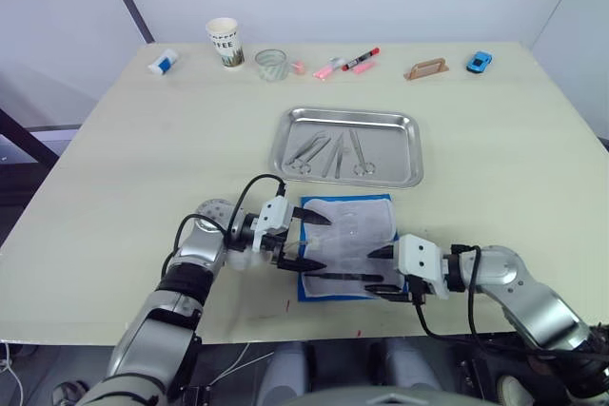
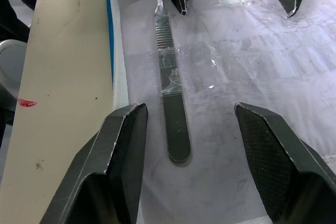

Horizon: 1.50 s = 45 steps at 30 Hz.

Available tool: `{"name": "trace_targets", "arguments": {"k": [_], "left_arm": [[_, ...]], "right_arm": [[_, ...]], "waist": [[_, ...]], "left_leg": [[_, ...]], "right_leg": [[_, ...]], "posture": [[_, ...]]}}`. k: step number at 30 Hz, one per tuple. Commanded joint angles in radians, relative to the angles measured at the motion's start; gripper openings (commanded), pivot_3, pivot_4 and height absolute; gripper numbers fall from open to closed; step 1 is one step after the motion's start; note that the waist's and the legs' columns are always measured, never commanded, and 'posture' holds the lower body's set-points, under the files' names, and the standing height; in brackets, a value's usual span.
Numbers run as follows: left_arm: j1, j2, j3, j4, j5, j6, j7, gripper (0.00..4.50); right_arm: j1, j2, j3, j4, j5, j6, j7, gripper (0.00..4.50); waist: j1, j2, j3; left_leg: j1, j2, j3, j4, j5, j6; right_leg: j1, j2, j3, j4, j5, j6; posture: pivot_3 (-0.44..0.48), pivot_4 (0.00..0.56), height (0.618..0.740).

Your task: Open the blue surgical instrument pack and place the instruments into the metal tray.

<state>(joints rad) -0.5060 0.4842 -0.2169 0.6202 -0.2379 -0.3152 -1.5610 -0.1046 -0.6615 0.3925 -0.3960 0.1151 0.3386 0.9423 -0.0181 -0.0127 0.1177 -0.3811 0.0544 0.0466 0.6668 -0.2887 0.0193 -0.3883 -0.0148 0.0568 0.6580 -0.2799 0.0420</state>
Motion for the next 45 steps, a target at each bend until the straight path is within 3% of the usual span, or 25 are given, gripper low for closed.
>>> {"name": "trace_targets", "arguments": {"k": [1,3,7,9,18,32,45], "left_arm": [[0.036,0.014,-0.017,0.029,0.019,0.011,-0.045,4.50],[0.035,0.014,-0.017,0.027,0.019,0.012,-0.044,4.50],[0.034,0.011,-0.019,0.024,0.021,0.016,-0.041,4.50],[0.034,0.011,-0.019,0.025,0.021,0.016,-0.041,4.50],[0.024,-0.001,-0.021,0.057,0.030,0.001,-0.033,4.50],[0.042,-0.002,-0.018,0.090,0.035,-0.044,-0.030,4.50],[0.040,-0.004,-0.022,0.078,0.037,-0.034,-0.025,4.50]], "right_arm": [[0.023,-0.017,0.017,-0.003,-0.028,0.023,-0.003,2.71],[0.029,-0.019,0.025,0.007,-0.037,0.033,-0.008,2.23],[0.037,-0.030,0.045,0.041,-0.056,0.030,-0.004,0.45],[0.038,-0.033,0.047,0.049,-0.059,0.022,-0.005,0.09],[0.006,-0.052,0.030,0.020,-0.054,0.019,0.010,0.09],[-0.150,-0.119,0.058,-0.150,-0.034,0.297,0.060,0.09],[-0.217,-0.199,0.028,-0.235,-0.007,0.407,0.091,0.08]], "waist": [[0.000,0.000,0.000],[0.000,0.000,0.000],[0.000,-0.001,-0.001],[0.000,-0.001,-0.002],[0.002,-0.001,-0.002],[0.003,0.000,-0.002],[0.002,0.001,-0.002]], "left_leg": [[0.000,0.000,0.000,0.000,0.000,0.000],[0.000,0.000,0.000,0.000,0.000,0.000],[0.001,0.000,0.000,0.000,0.000,0.000],[0.001,0.000,0.000,0.000,0.000,0.000],[0.001,0.000,0.000,0.000,0.000,0.000],[0.001,0.000,0.000,0.001,0.000,0.000],[0.001,0.000,0.000,0.000,0.000,0.000]], "right_leg": [[0.000,0.000,0.000,0.000,0.000,0.000],[0.000,0.000,0.000,0.000,0.000,0.000],[0.000,0.000,0.000,0.000,0.000,0.000],[0.000,0.000,0.000,0.000,0.000,0.000],[0.000,0.000,0.000,0.000,0.000,0.000],[0.000,0.000,0.000,0.001,0.000,0.000],[0.000,0.000,0.000,0.001,0.000,0.000]], "posture": [[0.000,0.150,0.740],[0.000,0.150,0.740],[0.000,0.150,0.740],[0.000,0.150,0.740],[0.000,0.150,0.740],[0.000,0.150,0.740],[0.000,0.150,0.740]]}}
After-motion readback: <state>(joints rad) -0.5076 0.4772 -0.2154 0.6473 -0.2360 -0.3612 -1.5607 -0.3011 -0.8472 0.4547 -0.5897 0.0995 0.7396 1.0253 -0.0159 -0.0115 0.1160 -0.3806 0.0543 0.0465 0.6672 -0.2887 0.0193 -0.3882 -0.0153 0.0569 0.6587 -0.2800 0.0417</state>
